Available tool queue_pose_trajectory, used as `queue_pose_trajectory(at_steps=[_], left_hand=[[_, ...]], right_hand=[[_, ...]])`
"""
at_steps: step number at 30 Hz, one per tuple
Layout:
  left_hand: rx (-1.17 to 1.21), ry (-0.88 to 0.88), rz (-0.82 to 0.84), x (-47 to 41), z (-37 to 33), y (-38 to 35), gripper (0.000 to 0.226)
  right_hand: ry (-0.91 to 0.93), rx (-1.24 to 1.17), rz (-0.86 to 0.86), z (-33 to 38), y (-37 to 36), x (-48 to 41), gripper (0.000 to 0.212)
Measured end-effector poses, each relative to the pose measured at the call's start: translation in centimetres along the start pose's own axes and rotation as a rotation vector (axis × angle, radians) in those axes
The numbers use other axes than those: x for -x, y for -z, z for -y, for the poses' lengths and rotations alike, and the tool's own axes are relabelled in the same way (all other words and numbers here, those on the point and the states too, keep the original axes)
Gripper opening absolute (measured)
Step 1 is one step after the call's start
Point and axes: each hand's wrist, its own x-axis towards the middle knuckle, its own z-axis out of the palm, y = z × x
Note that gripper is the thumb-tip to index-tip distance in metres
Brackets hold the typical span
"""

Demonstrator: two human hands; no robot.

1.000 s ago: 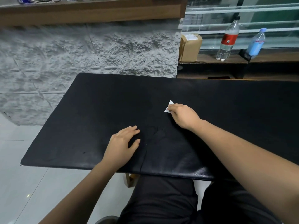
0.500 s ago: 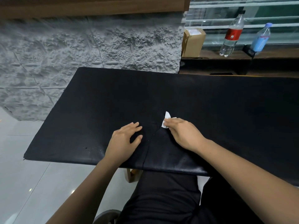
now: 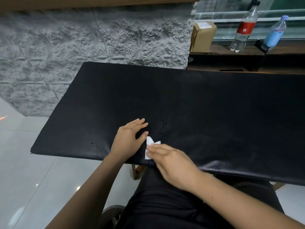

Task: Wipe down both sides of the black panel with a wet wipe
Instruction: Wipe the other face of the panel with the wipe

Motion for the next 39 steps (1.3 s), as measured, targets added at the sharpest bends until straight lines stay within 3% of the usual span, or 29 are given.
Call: queue_pose_trajectory(at_steps=[7, 14, 22, 29, 39], left_hand=[[0.029, -0.003, -0.017, 0.2, -0.1, 0.0, 0.037], [0.017, 0.015, -0.009, 0.1, 0.0, 0.0, 0.038], [0.002, 0.028, 0.002, 0.1, 0.1, 0.0, 0.04], [0.016, 0.036, 0.006, 0.2, -0.1, 0.1, 0.039], [0.02, 0.035, -0.011, 0.3, -0.2, 0.1, 0.038]], right_hand=[[0.072, -0.032, -0.015, 2.7, -1.7, 1.5, 0.049], [0.025, 0.025, -0.125, 1.7, -1.3, 2.6, 0.045], [-0.246, 0.049, -0.292, -3.1, 0.8, 4.1, 0.032], [-0.45, 0.027, -0.313, -3.7, 1.6, 4.7, 0.037], [-0.232, 0.052, -0.21, 1.3, -1.0, 4.8, 0.044]])
